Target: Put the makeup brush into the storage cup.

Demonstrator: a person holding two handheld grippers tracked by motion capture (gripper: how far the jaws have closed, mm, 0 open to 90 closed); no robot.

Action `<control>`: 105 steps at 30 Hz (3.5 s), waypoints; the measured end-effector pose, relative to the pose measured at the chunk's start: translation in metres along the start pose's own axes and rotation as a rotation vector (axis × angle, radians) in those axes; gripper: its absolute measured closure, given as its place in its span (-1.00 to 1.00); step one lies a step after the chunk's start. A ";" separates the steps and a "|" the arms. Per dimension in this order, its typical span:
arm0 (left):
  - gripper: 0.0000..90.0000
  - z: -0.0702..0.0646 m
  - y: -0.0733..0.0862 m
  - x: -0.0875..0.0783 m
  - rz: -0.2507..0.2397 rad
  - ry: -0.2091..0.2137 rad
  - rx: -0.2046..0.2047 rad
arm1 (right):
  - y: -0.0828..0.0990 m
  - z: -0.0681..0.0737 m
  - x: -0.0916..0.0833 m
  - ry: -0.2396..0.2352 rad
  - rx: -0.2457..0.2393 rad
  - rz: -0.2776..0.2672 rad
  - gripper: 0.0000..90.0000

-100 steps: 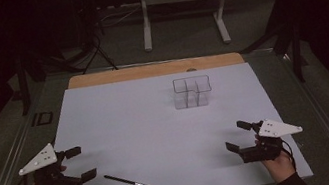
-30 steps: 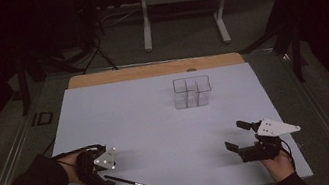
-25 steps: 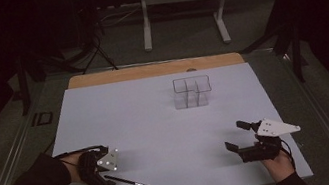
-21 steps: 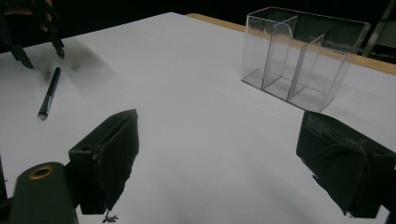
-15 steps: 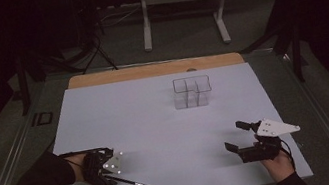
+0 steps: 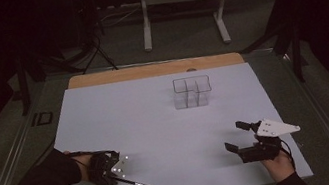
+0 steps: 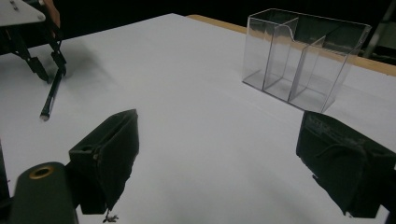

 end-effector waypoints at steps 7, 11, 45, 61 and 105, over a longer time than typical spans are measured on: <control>0.56 0.002 -0.003 0.003 0.020 -0.002 0.008 | 0.000 0.000 0.000 -0.003 0.000 0.003 -0.70; 0.68 0.002 -0.005 0.004 0.039 0.018 0.000 | 0.000 0.000 0.000 -0.004 0.005 -0.001 -0.71; 0.90 0.004 -0.036 -0.034 -0.159 -0.047 -0.307 | 0.000 -0.004 -0.004 0.018 0.031 -0.006 -0.70; 0.91 0.020 -0.038 -0.050 -0.400 -0.123 -0.553 | -0.001 -0.003 -0.003 0.004 0.022 -0.018 -0.70; 0.91 0.003 -0.055 -0.025 -0.853 -0.056 -1.018 | -0.009 0.004 -0.008 0.019 0.006 -0.057 -0.74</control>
Point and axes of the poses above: each handheld gripper's, and its own axes: x roughly forward along the jaws, y roughly out of its underside, z roughly to its left, the point moved 2 cm from there along x, roughly forward along the jaws, and after that the axes turned 6 degrees about -x, right-handed, at the moved point
